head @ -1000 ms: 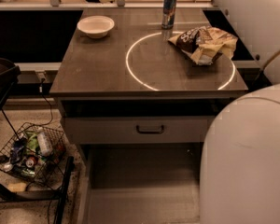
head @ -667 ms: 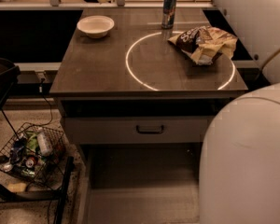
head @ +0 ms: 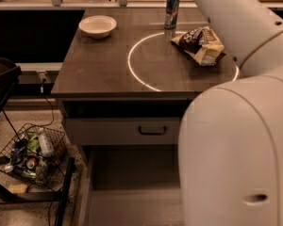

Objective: Place rxbar chocolate into paper bowl

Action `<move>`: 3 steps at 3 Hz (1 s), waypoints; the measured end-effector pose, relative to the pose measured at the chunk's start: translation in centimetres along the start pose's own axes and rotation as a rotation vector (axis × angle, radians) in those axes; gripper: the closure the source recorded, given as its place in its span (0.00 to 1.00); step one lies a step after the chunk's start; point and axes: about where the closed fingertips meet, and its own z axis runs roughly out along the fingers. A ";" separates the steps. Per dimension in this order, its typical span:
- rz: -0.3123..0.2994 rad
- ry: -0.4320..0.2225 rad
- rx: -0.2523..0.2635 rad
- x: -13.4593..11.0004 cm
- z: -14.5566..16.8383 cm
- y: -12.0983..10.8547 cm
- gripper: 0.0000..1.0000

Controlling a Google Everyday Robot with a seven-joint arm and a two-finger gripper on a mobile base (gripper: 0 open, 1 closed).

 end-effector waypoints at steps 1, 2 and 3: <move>0.017 0.003 0.016 1.1 4.2 -2.3 1.00; 0.021 0.017 0.021 1.4 6.5 -3.5 1.00; 0.040 0.055 0.007 3.1 9.0 -3.6 1.00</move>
Offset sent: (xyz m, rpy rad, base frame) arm 0.1253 0.0178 -0.0236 -0.0183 0.0328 -0.0425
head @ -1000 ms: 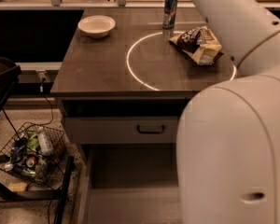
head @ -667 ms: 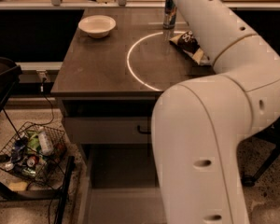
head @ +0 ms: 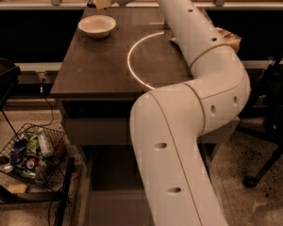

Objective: Place rxbar chocolate into paper bowl

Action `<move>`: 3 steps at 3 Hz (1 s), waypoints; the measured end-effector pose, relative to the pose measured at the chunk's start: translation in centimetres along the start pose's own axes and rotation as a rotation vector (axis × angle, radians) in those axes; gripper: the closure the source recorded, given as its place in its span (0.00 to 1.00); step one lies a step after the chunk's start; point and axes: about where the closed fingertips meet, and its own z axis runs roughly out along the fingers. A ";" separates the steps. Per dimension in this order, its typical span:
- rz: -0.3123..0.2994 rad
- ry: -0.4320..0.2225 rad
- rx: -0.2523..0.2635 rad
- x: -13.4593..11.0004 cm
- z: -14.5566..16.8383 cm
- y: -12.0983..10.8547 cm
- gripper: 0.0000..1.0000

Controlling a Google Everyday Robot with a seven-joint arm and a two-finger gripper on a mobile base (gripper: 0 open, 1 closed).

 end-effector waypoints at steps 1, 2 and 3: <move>0.007 0.026 -0.018 1.0 1.2 0.4 1.00; 0.039 0.040 -0.042 2.3 2.5 0.8 1.00; 0.067 0.047 -0.076 3.5 4.6 1.9 1.00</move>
Offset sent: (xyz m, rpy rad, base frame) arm 0.0490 0.0075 -0.0276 0.0162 0.1120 0.0166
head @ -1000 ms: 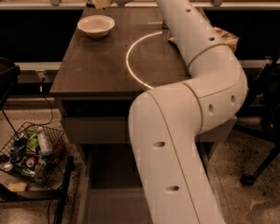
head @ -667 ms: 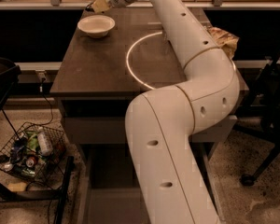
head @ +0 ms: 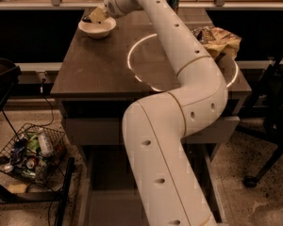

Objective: Place rxbar chocolate into paper bowl

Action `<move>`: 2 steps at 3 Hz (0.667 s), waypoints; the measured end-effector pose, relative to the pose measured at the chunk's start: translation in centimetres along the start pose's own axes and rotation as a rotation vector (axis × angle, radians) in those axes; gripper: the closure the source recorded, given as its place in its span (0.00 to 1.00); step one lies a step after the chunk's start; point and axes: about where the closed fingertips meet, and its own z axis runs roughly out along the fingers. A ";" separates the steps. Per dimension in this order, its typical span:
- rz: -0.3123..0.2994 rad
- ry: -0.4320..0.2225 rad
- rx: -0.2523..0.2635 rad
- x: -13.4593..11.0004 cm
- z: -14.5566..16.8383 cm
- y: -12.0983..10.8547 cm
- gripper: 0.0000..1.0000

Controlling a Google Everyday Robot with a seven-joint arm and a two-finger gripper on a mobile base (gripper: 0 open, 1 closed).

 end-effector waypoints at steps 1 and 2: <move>0.007 0.008 -0.017 0.5 1.2 0.6 1.00; 0.007 0.011 -0.021 0.7 1.5 0.8 0.82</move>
Offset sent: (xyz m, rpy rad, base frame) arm 0.0005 0.0084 -0.0097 0.0014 0.0150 0.0101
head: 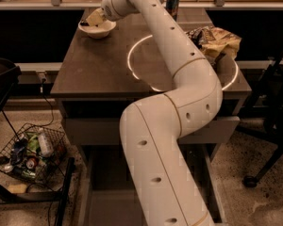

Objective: Place rxbar chocolate into paper bowl

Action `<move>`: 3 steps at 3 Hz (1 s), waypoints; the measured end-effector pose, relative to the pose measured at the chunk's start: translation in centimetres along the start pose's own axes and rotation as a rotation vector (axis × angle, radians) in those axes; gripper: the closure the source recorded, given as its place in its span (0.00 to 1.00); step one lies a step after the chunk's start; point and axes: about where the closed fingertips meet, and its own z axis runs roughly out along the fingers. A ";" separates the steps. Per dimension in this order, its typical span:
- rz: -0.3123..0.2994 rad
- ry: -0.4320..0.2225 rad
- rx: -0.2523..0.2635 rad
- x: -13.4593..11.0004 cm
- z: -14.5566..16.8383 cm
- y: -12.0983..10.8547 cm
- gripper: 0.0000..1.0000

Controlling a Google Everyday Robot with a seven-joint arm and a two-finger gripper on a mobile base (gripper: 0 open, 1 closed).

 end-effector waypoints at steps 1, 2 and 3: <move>0.001 0.003 -0.004 0.2 0.4 0.2 0.59; 0.002 0.007 -0.008 0.4 0.7 0.3 0.35; 0.002 0.010 -0.012 0.5 1.1 0.5 0.13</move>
Offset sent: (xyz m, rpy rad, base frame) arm 0.0001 0.0025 -0.0030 -0.0011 0.0038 0.0026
